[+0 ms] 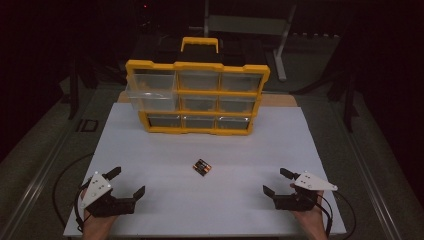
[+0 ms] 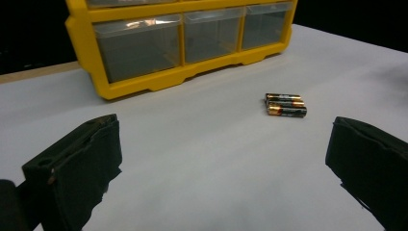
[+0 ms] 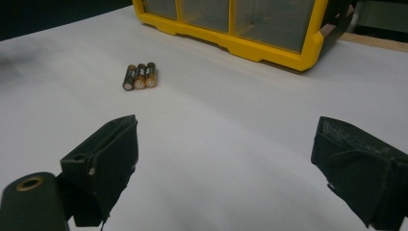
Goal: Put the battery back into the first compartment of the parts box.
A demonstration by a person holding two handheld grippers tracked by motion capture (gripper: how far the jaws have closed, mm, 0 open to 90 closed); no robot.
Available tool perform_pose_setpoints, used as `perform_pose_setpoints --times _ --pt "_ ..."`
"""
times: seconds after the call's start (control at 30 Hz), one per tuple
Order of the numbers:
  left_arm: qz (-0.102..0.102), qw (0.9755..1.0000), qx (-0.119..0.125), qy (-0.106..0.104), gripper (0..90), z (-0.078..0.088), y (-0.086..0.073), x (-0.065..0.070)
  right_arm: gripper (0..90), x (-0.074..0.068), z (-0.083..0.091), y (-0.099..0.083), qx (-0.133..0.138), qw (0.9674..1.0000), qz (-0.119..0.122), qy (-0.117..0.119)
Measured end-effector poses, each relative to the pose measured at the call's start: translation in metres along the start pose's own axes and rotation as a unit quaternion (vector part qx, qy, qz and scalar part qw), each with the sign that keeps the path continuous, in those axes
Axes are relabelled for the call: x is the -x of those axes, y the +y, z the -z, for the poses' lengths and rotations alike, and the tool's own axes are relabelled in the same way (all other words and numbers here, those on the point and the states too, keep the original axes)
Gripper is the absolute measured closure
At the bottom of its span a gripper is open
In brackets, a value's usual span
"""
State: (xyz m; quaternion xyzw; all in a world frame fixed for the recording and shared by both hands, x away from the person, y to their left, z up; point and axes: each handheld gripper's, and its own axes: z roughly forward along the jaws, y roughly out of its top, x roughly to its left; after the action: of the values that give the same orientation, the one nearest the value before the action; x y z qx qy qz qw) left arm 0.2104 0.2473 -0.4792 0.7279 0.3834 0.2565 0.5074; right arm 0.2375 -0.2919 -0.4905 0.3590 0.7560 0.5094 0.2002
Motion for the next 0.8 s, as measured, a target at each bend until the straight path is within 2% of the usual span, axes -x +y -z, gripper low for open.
perform_pose_setpoints --times 0.43,0.8 --pt "0.001 1.0 0.002 -0.001 0.0 -0.003 0.0 0.002 9.1 -0.004 -0.009 0.003 -0.002 0.9999 -0.008 0.01" --pt "-0.008 0.9999 -0.004 0.007 0.0 -0.005 0.0 0.005 8.6 -0.013 -0.027 0.027 -0.001 0.9998 0.008 0.019"
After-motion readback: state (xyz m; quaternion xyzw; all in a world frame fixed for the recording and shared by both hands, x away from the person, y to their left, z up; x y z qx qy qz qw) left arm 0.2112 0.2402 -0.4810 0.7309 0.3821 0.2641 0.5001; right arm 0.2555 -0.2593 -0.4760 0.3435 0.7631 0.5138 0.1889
